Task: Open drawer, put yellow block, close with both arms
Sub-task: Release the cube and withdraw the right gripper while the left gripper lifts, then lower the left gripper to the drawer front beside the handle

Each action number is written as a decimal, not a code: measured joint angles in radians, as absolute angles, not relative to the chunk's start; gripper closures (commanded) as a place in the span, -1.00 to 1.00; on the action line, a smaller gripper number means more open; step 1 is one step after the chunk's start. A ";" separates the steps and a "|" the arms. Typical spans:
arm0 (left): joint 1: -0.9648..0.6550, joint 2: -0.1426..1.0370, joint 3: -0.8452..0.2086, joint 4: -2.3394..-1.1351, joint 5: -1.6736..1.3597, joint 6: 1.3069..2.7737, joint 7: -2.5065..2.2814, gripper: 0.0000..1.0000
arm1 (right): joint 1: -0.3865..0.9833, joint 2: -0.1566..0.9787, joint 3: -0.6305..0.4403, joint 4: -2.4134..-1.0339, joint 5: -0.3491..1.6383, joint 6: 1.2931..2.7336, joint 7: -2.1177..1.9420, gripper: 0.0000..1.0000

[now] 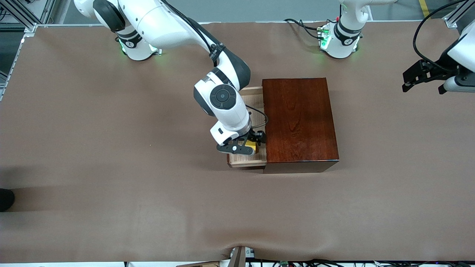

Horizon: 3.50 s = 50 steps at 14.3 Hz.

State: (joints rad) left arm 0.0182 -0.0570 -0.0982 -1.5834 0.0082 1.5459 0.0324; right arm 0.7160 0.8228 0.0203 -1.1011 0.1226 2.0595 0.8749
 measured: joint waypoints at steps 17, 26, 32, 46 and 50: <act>-0.229 0.221 -0.199 -1.441 -0.062 1.586 -0.547 -1.00 | 0.125 0.116 -0.016 -1.398 0.006 1.449 0.091 -1.00; -0.514 0.375 -0.204 -1.412 -0.063 1.818 -1.213 -1.00 | -0.044 0.054 -0.014 -1.520 0.001 1.521 -0.041 -1.00; -0.677 0.501 -0.202 -1.396 -0.063 2.000 -1.632 -1.00 | -0.049 0.051 -0.013 -1.520 0.001 1.523 -0.041 -1.00; -0.722 0.687 -0.163 -1.340 -0.063 2.231 -2.478 -1.00 | -0.050 0.050 -0.009 -1.520 0.001 1.524 -0.040 -1.00; -0.756 0.705 -0.159 -1.340 -0.001 2.228 -2.498 -1.00 | -0.050 0.050 -0.009 -1.520 0.001 1.524 -0.040 -1.00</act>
State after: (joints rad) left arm -0.7555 0.7054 -0.1588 -1.3398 -0.0008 2.2282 -2.4976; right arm -0.0502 0.0499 -0.0091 -1.5198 0.0012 1.5237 -0.0403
